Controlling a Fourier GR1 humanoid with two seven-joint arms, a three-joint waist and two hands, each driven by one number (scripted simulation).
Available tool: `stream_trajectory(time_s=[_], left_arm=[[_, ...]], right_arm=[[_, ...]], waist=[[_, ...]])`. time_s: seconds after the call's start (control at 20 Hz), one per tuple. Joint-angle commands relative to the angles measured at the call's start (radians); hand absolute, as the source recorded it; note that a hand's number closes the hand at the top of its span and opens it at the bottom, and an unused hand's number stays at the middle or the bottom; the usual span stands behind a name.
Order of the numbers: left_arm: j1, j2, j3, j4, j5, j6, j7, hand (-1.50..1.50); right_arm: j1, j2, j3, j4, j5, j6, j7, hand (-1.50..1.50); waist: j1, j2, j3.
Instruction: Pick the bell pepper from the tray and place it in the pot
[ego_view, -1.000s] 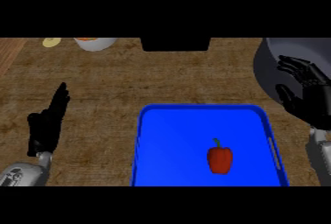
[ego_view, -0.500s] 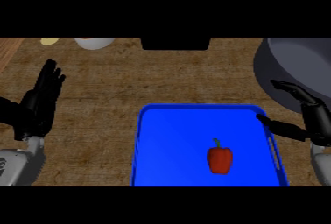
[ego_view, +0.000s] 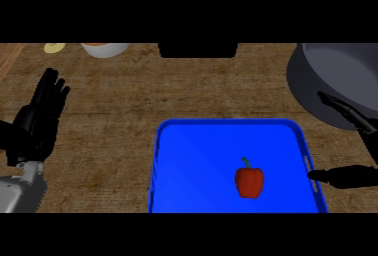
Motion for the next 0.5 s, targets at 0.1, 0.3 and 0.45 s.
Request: stream_trajectory(time_s=[0.1, 0.3, 0.45], left_arm=[[-0.017, -0.019, 0.008, 0.032, -0.008, 0.001, -0.015, 0.0], [0.017, 0.009, 0.019, 0.011, 0.013, -0.05, -0.008, 0.0], [-0.012, -0.03, 0.007, 0.051, -0.018, -0.029, -0.033, 0.0]], right_arm=[[-0.018, -0.125, 0.161, -0.18, 0.094, 0.158, 0.296, -1.5], [-0.08, -0.144, 0.259, -0.281, 0.138, 0.237, 0.525, -1.5], [-0.111, -0.148, 0.302, -0.327, 0.126, 0.325, 0.647, -1.5]], waist=[[0.001, 0.002, -0.003], [0.016, 0.001, -0.003], [0.004, 0.004, -0.001]])
